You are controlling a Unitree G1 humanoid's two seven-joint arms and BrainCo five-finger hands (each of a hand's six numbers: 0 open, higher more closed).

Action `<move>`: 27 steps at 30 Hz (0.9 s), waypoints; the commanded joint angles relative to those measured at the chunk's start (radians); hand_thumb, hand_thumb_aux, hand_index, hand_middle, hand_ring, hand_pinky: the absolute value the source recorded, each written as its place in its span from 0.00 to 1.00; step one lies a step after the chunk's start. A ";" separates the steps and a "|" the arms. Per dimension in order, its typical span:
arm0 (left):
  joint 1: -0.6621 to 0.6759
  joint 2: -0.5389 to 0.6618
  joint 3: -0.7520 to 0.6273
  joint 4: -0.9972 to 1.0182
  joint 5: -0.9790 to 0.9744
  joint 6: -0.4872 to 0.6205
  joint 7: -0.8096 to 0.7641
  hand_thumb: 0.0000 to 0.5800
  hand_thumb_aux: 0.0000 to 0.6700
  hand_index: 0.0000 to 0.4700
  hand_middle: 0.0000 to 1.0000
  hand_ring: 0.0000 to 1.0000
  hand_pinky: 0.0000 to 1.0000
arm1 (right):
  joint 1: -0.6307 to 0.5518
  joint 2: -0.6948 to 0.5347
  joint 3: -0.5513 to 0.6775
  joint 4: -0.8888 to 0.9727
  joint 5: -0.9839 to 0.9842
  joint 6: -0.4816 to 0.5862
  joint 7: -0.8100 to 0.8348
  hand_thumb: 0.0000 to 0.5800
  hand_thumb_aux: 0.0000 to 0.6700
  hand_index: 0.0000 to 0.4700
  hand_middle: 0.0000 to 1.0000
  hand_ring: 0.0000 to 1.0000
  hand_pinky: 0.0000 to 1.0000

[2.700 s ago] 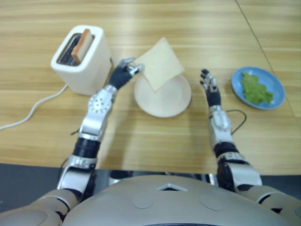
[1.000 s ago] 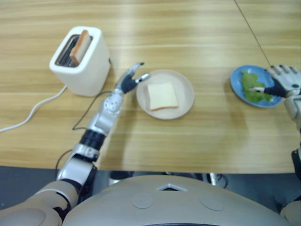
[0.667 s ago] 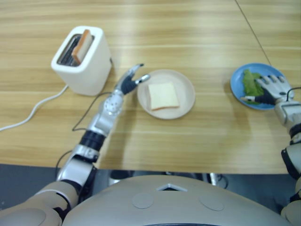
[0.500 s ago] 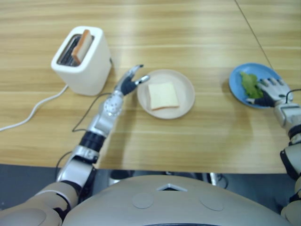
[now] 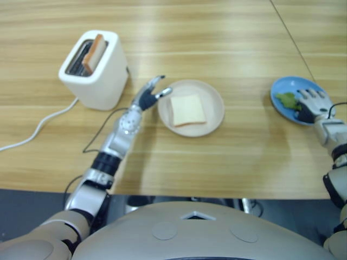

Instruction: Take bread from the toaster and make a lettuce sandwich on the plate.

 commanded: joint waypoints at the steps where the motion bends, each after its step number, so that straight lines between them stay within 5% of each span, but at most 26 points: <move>1: 0.005 0.005 0.018 -0.008 -0.004 0.012 0.007 0.00 0.00 0.00 0.00 0.00 0.00 | 0.072 -0.072 -0.064 -0.212 0.055 -0.038 -0.053 1.00 1.00 0.98 1.00 1.00 1.00; 7: -0.013 0.016 0.081 0.013 -0.030 0.011 0.052 0.00 0.00 0.00 0.00 0.00 0.00 | 0.259 -0.124 -0.217 -0.785 0.083 0.060 0.007 1.00 1.00 0.98 1.00 1.00 1.00; 12: -0.031 -0.006 0.171 0.055 -0.123 -0.012 0.085 0.00 0.00 0.00 0.00 0.00 0.00 | 0.233 -0.025 -0.224 -1.074 0.034 0.124 0.129 1.00 1.00 0.98 1.00 1.00 1.00; 18: -0.057 -0.046 0.239 0.121 -0.230 -0.039 0.070 0.00 0.00 0.00 0.00 0.00 0.00 | 0.074 0.181 -0.095 -1.016 -0.070 0.095 0.187 1.00 1.00 0.98 1.00 1.00 1.00; 27: -0.067 -0.055 0.229 0.163 -0.243 -0.055 0.057 0.00 0.00 0.00 0.00 0.00 0.00 | -0.025 0.401 0.134 -0.623 -0.183 0.009 0.141 1.00 1.00 0.98 1.00 1.00 1.00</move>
